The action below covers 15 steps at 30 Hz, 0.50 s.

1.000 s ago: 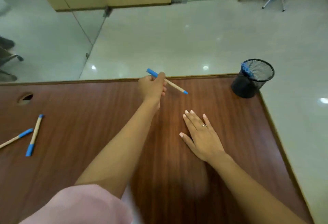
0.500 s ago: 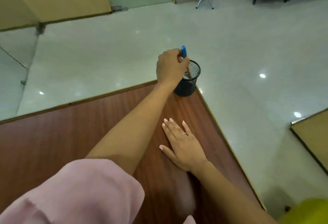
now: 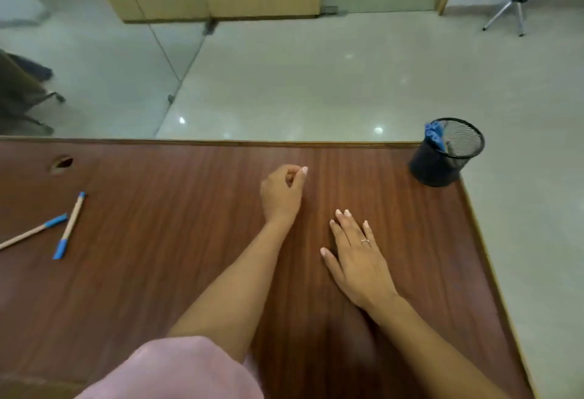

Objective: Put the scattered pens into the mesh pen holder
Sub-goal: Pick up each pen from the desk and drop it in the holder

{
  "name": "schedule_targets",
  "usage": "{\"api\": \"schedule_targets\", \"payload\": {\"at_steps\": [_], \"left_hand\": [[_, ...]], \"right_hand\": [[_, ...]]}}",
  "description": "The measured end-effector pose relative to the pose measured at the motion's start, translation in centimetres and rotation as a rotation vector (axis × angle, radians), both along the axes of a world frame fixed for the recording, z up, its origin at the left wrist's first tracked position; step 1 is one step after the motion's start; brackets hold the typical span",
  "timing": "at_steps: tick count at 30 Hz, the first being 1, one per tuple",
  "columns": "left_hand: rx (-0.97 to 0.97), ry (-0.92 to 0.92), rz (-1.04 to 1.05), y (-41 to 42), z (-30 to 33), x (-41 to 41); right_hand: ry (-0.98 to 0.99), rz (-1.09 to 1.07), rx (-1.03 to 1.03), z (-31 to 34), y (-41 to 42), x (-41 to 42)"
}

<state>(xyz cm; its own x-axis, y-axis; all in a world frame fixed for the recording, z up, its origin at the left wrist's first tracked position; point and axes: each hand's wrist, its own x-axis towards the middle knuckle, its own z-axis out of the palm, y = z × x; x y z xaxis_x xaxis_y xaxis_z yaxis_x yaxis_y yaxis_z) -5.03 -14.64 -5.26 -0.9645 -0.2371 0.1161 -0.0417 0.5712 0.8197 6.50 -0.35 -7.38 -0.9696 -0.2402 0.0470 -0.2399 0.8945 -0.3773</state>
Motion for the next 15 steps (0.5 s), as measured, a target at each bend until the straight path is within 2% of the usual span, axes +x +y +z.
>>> {"api": "schedule_targets", "payload": {"at_steps": [4,7,11,15], "left_hand": [[-0.033,-0.024,0.279,-9.2,-1.5,3.6],[-0.083,-0.012,0.468,-15.9,-1.7,5.8],[-0.077,-0.005,0.822,-24.0,-1.9,8.8],[-0.014,-0.016,1.043,-28.6,-1.7,10.3]], "right_hand": [[-0.019,0.232,0.053,-0.1,-6.3,-0.1],[0.005,0.326,0.117,-0.3,-10.6,0.0],[0.006,0.364,0.149,-0.4,-14.3,0.1],[0.008,0.375,0.17,-0.7,-16.1,-0.2]]}}
